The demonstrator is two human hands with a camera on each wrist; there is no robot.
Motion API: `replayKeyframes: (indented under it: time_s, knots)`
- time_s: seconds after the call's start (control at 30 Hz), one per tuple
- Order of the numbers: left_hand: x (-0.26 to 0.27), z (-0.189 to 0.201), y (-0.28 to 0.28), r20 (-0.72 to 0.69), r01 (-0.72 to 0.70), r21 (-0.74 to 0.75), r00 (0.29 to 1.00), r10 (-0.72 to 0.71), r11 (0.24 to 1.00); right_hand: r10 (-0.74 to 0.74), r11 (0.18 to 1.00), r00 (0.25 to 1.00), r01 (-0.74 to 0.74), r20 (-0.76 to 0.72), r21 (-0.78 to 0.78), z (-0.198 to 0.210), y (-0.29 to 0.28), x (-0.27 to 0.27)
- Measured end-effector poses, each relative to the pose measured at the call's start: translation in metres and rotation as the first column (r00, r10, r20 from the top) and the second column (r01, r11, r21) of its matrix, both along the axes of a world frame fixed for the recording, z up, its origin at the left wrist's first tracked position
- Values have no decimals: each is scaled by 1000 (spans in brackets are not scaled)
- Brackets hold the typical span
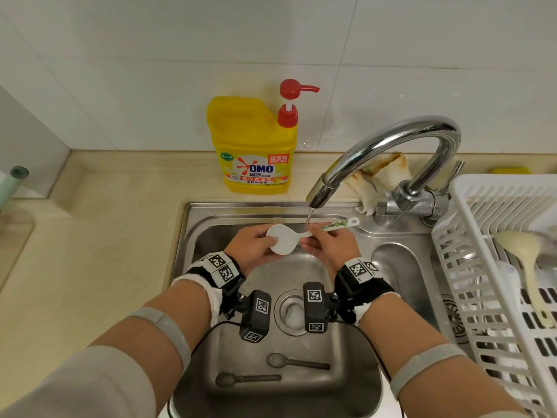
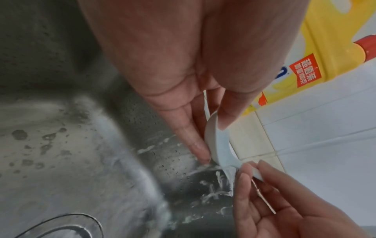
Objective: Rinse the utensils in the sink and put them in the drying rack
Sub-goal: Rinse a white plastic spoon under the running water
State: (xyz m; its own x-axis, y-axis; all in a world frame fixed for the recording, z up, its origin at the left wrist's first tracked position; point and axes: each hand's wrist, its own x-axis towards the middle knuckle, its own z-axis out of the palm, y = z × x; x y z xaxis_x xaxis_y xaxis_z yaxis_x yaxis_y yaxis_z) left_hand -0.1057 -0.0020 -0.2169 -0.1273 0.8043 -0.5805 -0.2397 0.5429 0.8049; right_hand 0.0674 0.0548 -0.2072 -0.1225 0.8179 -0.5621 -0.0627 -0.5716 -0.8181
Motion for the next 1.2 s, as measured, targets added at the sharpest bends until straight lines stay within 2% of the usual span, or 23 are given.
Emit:
replayKeyframes:
  time_s: [0.13, 0.27, 0.43, 0.6, 0.7, 0.83, 0.93, 1.03, 1.07, 1.13, 1.2]
  knots:
    - [9, -2, 6, -132, 78, 58, 989, -69, 995, -66, 998, 997, 65, -32, -20, 8, -1, 5]
    - [19, -3, 15, -307, 164, 60, 942, -138, 985, -35, 995, 998, 29, 58, 97, 11, -1, 16]
    - [38, -13, 27, -315, 116, 11, 943, -107, 993, -7, 962, 969, -61, 246, 266, 17, 2, 36]
    - [51, -6, 31, -211, 75, -28, 974, -80, 997, -31, 942, 954, -71, 297, 327, 15, 2, 48]
    - [51, -4, 31, -224, 140, 19, 966, -133, 990, -39, 947, 968, -44, 248, 319, 13, 2, 51]
    - [46, -4, 29, -329, 252, 41, 917, -225, 967, -73, 970, 996, 60, 47, 235, 15, 1, 44]
    - [44, -2, 26, -330, 242, 65, 921, -208, 968, -138, 982, 981, 153, -139, 107, 16, -1, 39]
    - [38, -2, 23, -316, 216, 64, 931, -186, 974, -207, 978, 944, 206, -256, -29, 16, -1, 38]
    - [36, -4, 22, -261, 207, 57, 947, -185, 977, -232, 973, 932, 222, -280, -66, 15, -1, 38]
    - [35, -3, 18, -41, 147, 51, 989, -145, 988, -268, 963, 915, 243, -302, -117, 12, -1, 37]
    - [32, -1, 15, 102, 101, 33, 989, -104, 994, -275, 960, 907, 241, -317, -143, 8, 0, 36]
